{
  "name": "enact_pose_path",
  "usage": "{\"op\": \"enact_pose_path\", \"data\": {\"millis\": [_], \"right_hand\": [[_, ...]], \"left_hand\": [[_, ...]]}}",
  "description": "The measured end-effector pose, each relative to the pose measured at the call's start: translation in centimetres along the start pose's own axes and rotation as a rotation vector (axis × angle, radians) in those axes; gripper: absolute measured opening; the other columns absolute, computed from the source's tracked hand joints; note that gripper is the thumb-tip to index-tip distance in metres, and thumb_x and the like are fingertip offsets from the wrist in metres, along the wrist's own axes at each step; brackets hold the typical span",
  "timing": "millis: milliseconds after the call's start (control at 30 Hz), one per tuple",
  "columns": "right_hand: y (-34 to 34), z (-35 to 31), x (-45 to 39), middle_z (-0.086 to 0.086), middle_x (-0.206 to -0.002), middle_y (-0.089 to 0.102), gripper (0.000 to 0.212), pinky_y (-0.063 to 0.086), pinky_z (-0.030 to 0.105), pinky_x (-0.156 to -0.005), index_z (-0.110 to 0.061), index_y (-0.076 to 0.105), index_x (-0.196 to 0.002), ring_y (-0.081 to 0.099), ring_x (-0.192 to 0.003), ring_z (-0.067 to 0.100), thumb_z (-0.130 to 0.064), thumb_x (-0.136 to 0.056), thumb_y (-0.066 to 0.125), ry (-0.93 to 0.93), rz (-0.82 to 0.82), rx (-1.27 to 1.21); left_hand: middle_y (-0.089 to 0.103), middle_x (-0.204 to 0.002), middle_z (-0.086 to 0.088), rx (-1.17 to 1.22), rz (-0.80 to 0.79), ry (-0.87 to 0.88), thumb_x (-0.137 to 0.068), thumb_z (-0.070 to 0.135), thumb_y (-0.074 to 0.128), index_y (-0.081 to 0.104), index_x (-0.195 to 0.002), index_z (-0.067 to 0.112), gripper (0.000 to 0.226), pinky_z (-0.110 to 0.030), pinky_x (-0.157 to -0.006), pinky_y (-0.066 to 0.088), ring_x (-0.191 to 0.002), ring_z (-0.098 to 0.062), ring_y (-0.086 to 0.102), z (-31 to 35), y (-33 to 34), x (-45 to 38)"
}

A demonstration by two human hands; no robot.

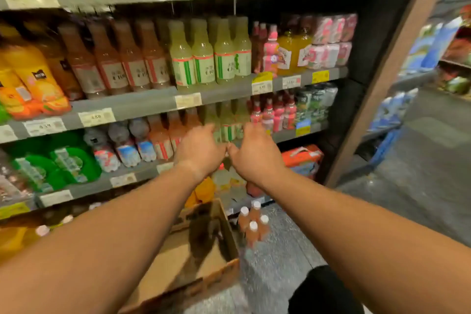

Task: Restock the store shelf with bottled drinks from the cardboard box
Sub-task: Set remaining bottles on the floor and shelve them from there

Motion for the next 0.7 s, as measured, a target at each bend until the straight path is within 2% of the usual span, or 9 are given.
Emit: {"op": "enact_pose_path", "data": {"millis": [133,267,433,600,700], "right_hand": [[4.2,7.9,6.3,0.018,-0.121,0.049,0.055,0.045,0.045,-0.084,-0.005,0.047,-0.125,0.052,-0.111,0.041,-0.046,-0.089,0.045,0.093,-0.097,0.082],[6.7,13.6,9.0,0.018,-0.121,0.049,0.046,0.044,0.043,-0.086,-0.004,0.046,-0.120,0.052,-0.108,0.040,-0.038,-0.091,0.056,0.204,-0.164,0.084],[12.0,19.3,8.6,0.018,-0.123,0.049,0.048,0.040,0.041,-0.086,-0.005,0.044,-0.123,0.051,-0.111,0.039,-0.038,-0.091,0.057,0.271,-0.284,0.104],[20.2,27.1,6.4,0.014,-0.130,0.046,0.047,0.042,0.040,-0.092,-0.010,0.041,-0.130,0.047,-0.120,0.034,-0.038,-0.094,0.053,0.420,-0.401,0.112],[25.8,31.4,4.7,0.017,-0.139,0.041,0.061,0.042,0.046,-0.096,-0.009,0.034,-0.139,0.044,-0.124,0.038,-0.043,-0.092,0.053,0.450,-0.441,0.095]], "left_hand": [[0.063,-0.124,-0.011,-0.040,-0.139,-0.005,-0.087,0.043,0.063,0.058,-0.130,0.015,0.051,-0.038,-0.089,0.049,-0.115,-0.033,0.059,0.5,8.1,5.0],[0.059,-0.131,-0.010,-0.056,-0.262,-0.032,-0.088,0.041,0.064,0.051,-0.137,0.018,0.055,-0.037,-0.089,0.050,-0.118,-0.032,0.057,0.0,14.6,7.4],[0.066,-0.118,-0.010,0.008,-0.381,-0.142,-0.088,0.040,0.062,0.060,-0.121,0.019,0.040,-0.037,-0.082,0.052,-0.107,-0.032,0.061,-1.8,23.5,8.2],[0.063,-0.123,-0.009,-0.019,-0.484,-0.235,-0.093,0.043,0.054,0.058,-0.125,0.020,0.040,-0.034,-0.086,0.048,-0.112,-0.031,0.059,-4.4,32.9,6.5],[0.066,-0.113,-0.007,0.002,-0.533,-0.282,-0.092,0.042,0.050,0.060,-0.116,0.022,0.033,-0.037,-0.083,0.052,-0.101,-0.030,0.061,-7.1,38.8,5.0]]}}
Point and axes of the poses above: each hand's wrist, its own x-axis away from the middle knuckle, its own y-axis out of the palm, z = x × y, the point moved 9 cm from there along -x, towards the middle knuckle
